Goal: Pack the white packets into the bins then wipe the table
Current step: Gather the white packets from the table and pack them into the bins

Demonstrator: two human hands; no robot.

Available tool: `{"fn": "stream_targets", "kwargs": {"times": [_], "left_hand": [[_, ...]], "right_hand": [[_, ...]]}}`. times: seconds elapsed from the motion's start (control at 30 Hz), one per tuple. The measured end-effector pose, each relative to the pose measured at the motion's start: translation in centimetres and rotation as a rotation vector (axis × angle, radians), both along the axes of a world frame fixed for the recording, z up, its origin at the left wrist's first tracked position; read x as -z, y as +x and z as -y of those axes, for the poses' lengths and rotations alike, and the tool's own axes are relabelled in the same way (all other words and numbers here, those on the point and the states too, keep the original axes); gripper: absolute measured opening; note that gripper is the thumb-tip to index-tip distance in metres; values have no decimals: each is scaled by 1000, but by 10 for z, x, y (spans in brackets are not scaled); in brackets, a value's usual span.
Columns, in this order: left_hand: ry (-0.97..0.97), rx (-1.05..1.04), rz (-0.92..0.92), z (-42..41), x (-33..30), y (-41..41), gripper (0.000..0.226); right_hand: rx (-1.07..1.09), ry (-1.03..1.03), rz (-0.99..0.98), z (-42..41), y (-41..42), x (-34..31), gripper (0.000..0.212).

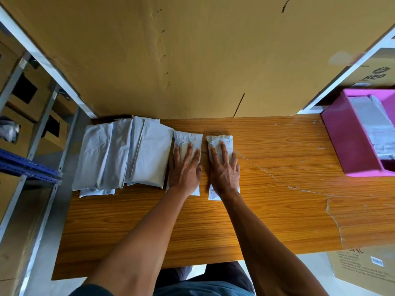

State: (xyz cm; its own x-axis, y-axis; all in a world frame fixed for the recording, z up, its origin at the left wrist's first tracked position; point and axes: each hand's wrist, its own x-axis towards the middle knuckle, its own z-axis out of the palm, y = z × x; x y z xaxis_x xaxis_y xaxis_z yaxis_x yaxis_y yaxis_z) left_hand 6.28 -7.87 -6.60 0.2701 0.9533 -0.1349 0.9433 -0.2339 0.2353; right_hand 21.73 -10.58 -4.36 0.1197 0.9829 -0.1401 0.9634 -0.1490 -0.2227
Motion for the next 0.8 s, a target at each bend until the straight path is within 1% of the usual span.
{"fn": "stream_targets", "kwargs": {"times": [0.27, 0.47, 0.63, 0.8], "left_hand": [[-28, 31, 24, 2, -4, 0, 74], [-21, 25, 69, 10, -8, -4, 72], [-67, 1, 12, 18, -8, -1, 69], [-138, 14, 4, 22, -15, 5, 75]], "right_hand": [[30, 28, 2, 5, -2, 3, 73], [30, 18, -2, 8, 0, -5, 73], [39, 18, 1, 11, 0, -11, 71], [44, 9, -8, 16, 2, -9, 69]]}}
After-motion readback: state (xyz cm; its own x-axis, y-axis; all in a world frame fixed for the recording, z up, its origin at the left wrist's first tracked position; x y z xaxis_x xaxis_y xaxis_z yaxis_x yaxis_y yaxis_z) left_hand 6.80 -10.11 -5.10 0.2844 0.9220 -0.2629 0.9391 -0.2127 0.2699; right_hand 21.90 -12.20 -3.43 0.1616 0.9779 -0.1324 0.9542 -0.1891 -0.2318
